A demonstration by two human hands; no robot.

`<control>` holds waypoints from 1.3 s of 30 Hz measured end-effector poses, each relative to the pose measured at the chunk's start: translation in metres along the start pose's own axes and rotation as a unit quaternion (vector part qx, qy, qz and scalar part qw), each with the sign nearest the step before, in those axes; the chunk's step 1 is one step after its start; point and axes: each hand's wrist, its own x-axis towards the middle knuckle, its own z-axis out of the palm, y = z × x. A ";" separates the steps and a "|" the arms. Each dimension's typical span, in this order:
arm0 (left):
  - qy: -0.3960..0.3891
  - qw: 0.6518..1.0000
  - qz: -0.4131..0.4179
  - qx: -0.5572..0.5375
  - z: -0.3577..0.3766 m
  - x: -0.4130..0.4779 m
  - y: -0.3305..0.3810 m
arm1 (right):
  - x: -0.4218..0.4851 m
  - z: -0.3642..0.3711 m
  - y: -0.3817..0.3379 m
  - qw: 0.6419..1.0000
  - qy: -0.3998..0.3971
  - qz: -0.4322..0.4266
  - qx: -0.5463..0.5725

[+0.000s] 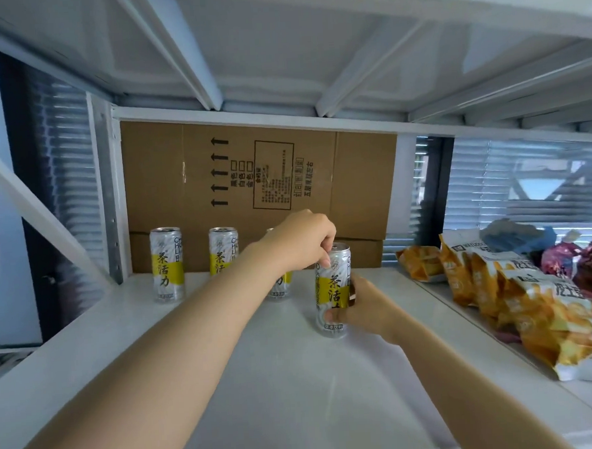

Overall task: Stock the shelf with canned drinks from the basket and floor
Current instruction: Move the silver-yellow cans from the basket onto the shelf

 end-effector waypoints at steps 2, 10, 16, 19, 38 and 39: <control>0.003 1.000 -0.016 0.001 0.008 0.013 -0.004 | 0.014 0.002 0.007 1.000 0.012 0.014 0.018; 0.009 0.999 -0.052 0.011 0.022 0.052 -0.021 | 0.067 0.011 0.019 0.999 0.032 0.036 0.010; 0.022 0.997 -0.074 0.023 0.034 0.075 -0.030 | 0.101 0.015 0.032 0.998 0.029 0.051 0.034; 0.025 0.996 -0.077 0.039 0.039 0.084 -0.032 | 0.114 0.013 0.040 0.997 0.018 0.052 0.048; 0.054 0.992 -0.113 -0.003 0.053 0.094 -0.042 | 0.127 0.005 0.044 0.997 -0.003 0.042 0.061; 0.060 0.991 -0.115 -0.018 0.054 0.094 -0.042 | 0.126 0.005 0.042 0.997 -0.004 0.044 0.058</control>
